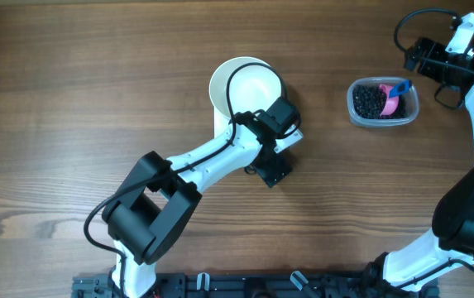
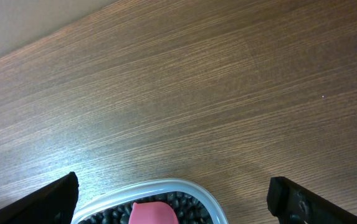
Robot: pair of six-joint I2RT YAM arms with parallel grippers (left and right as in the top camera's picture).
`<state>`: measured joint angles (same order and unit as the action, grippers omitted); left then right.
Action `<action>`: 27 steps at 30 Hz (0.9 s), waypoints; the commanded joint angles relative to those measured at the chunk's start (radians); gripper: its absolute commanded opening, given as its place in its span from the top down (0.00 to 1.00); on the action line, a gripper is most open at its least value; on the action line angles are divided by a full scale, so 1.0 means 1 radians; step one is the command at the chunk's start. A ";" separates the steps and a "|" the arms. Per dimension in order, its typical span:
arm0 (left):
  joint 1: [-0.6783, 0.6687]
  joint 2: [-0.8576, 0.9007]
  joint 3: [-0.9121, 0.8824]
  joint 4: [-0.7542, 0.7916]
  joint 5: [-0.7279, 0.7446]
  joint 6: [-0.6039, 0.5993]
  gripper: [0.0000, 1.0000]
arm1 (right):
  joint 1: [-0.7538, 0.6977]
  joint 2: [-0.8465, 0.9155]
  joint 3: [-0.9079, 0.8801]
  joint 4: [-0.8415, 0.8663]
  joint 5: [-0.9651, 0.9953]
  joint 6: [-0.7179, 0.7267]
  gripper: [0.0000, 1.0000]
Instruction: Scoop item into bowl and weigh 150g on scale
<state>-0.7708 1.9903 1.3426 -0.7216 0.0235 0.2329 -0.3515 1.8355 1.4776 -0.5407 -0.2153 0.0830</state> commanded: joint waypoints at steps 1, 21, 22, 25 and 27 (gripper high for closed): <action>0.016 0.086 -0.017 0.008 -0.019 -0.016 0.00 | 0.004 0.024 -0.007 0.003 0.013 0.011 0.00; 0.016 0.103 -0.016 0.015 -0.060 -0.035 0.00 | 0.004 0.024 -0.007 0.003 0.013 0.011 0.00; 0.016 0.103 -0.016 0.015 -0.060 -0.035 0.00 | 0.004 0.024 -0.007 0.003 0.013 0.011 0.00; 0.015 0.084 -0.015 0.016 -0.071 -0.043 0.00 | 0.004 0.024 -0.007 0.004 0.013 0.011 0.00; 0.015 0.058 -0.015 0.015 -0.085 -0.061 0.00 | 0.004 0.024 -0.007 0.003 0.013 0.011 0.00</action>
<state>-0.7731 1.9999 1.3529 -0.7208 0.0010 0.1967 -0.3515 1.8355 1.4776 -0.5407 -0.2153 0.0830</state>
